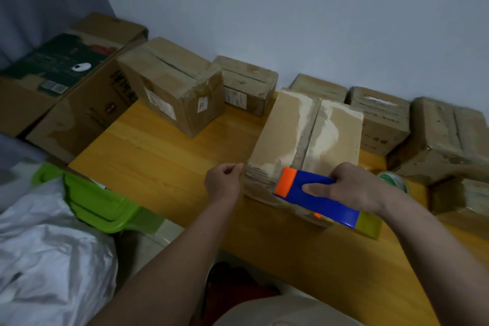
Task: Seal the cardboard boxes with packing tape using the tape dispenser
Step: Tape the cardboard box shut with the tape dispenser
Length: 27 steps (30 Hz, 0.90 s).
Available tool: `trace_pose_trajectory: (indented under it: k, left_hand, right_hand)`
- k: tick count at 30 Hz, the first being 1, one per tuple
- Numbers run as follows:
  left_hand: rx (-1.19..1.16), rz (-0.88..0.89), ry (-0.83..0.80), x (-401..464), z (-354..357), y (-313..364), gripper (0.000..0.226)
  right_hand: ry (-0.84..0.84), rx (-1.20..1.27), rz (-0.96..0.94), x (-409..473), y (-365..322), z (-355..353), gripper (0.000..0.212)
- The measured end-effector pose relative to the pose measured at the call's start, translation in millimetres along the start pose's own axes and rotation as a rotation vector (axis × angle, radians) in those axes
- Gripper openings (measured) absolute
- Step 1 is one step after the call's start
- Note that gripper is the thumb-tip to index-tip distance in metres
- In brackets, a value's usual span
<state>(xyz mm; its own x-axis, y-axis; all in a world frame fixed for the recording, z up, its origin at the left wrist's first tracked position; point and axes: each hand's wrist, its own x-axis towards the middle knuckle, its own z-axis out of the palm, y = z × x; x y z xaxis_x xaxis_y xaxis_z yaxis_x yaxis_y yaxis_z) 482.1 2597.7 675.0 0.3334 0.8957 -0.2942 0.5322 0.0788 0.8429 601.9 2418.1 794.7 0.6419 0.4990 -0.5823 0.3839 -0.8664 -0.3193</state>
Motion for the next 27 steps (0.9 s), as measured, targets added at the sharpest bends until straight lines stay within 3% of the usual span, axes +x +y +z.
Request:
trace_pose_trajectory:
  k: [7,13,16,18,19,21,23,25,27]
  left_hand:
    - [0.097,0.017,-0.06,3,5,-3,0.022]
    - [0.304,0.187,-0.047,-2,6,-2,0.026]
    - [0.44,0.102,-0.043,-5,5,2,0.035]
    - [0.483,-0.018,-0.024,-7,3,3,0.056]
    - [0.487,0.03,0.001,-9,0,2,0.063]
    - [0.54,0.404,-0.002,-17,0,-6,0.063]
    - [0.706,0.783,-0.238,-29,1,-17,0.066]
    - [0.904,0.891,-0.391,-36,4,-30,0.072]
    - [1.042,0.876,-0.39,-35,5,-33,0.078]
  right_hand:
    - [-0.005,-0.058,0.022,3,-7,3,0.053]
    - [-0.004,-0.076,0.032,2,-10,3,0.052]
    - [0.001,-0.081,0.036,3,-11,3,0.052]
    - [0.0,-0.088,0.045,4,-11,3,0.052]
    - [0.0,-0.086,0.047,3,-10,4,0.052]
    - [0.001,-0.079,0.045,3,-10,3,0.051]
    - [-0.001,-0.074,0.044,2,-10,2,0.051]
    - [-0.001,-0.069,0.041,0,-10,1,0.052]
    - [0.008,-0.067,0.028,0,-7,2,0.054]
